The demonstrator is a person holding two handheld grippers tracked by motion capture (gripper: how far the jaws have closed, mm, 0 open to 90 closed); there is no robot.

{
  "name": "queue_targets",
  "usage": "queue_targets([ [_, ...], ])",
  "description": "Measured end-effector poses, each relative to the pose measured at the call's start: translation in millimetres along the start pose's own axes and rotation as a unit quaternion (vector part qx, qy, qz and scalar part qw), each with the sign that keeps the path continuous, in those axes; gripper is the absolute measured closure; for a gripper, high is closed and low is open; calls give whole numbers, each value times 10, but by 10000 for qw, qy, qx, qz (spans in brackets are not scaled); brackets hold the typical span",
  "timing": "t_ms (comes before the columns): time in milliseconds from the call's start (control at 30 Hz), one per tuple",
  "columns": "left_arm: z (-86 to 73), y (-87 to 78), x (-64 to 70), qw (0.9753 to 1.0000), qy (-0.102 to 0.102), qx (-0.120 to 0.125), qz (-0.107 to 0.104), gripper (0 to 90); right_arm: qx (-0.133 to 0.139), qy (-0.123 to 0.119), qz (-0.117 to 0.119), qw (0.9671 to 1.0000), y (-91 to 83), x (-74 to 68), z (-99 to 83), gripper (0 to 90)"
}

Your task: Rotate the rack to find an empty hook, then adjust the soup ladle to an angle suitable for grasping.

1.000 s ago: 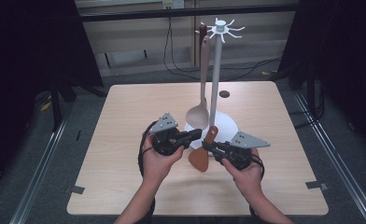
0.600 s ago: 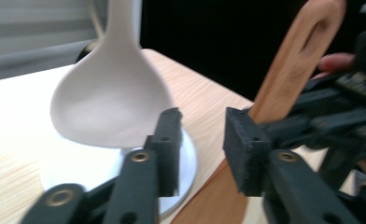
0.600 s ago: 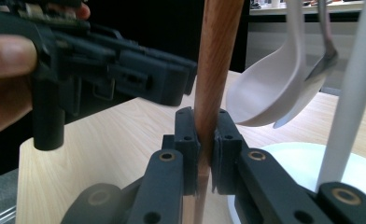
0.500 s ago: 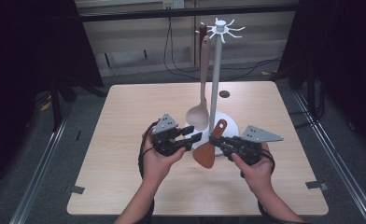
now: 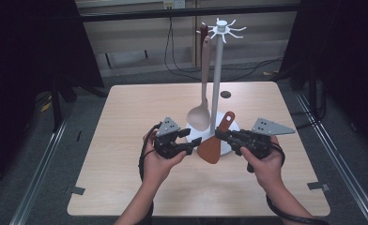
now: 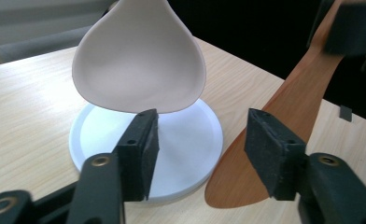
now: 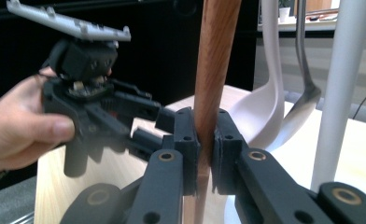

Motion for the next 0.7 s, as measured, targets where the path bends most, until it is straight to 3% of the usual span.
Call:
queue_targets([
  [233,-6,0,-15,9999,91,19,67,322,103,-121,29,9999,-38,90,138,838],
  [500,-28,15,-39,9997,152,-28,175,200,291,-95,-6,9995,-79,205,314,837],
  [700,-52,14,-43,9997,122,-61,191,160,243,-180,19,9995,-82,273,439,837],
])
Point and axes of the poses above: each handheld gripper's, and its own axes: y roughly forward along the jaws, z roughly out of its top, x roughly to its right, the point moved 1 cm from there along y, roughly forward along the jaws, and after that the axes turned 12 degrees about -y, right-handed, at the moved point
